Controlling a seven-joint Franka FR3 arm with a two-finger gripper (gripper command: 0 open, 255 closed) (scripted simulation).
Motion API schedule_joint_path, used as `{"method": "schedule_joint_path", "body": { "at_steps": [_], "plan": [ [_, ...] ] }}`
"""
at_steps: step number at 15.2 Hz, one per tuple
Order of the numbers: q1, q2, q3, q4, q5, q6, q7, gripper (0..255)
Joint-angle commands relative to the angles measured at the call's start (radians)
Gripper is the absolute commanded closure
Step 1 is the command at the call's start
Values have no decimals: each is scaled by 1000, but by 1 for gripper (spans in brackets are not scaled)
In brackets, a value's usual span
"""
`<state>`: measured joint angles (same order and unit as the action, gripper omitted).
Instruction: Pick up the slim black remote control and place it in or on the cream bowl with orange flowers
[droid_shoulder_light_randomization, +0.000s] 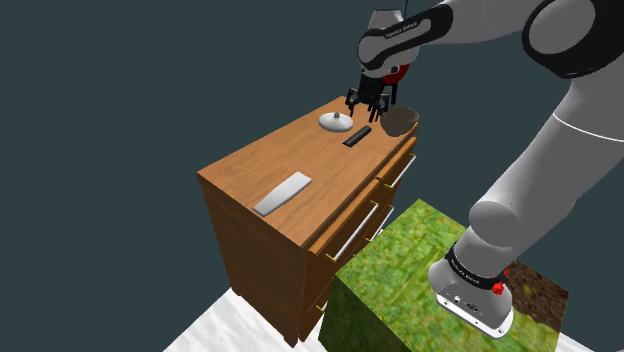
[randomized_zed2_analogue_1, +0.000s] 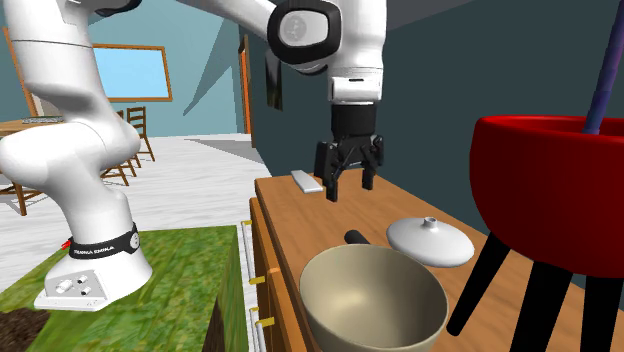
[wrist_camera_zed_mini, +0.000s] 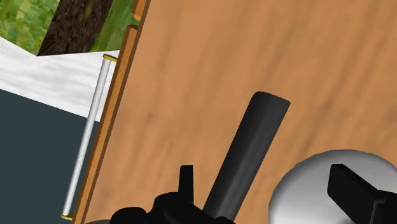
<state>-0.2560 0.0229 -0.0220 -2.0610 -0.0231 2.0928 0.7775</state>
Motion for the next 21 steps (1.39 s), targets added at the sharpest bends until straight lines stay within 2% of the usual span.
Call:
{"method": "schedule_joint_path", "body": {
  "at_steps": [1,8,16,21],
  "plan": [
    [-14,65,-14,38,13,32,41,0],
    [-69,266,-66,168,79,118,158,0],
    [-74,334,-65,149,93,206,158,0],
    [-74,334,-65,149,93,206,158,0]
  ]
}}
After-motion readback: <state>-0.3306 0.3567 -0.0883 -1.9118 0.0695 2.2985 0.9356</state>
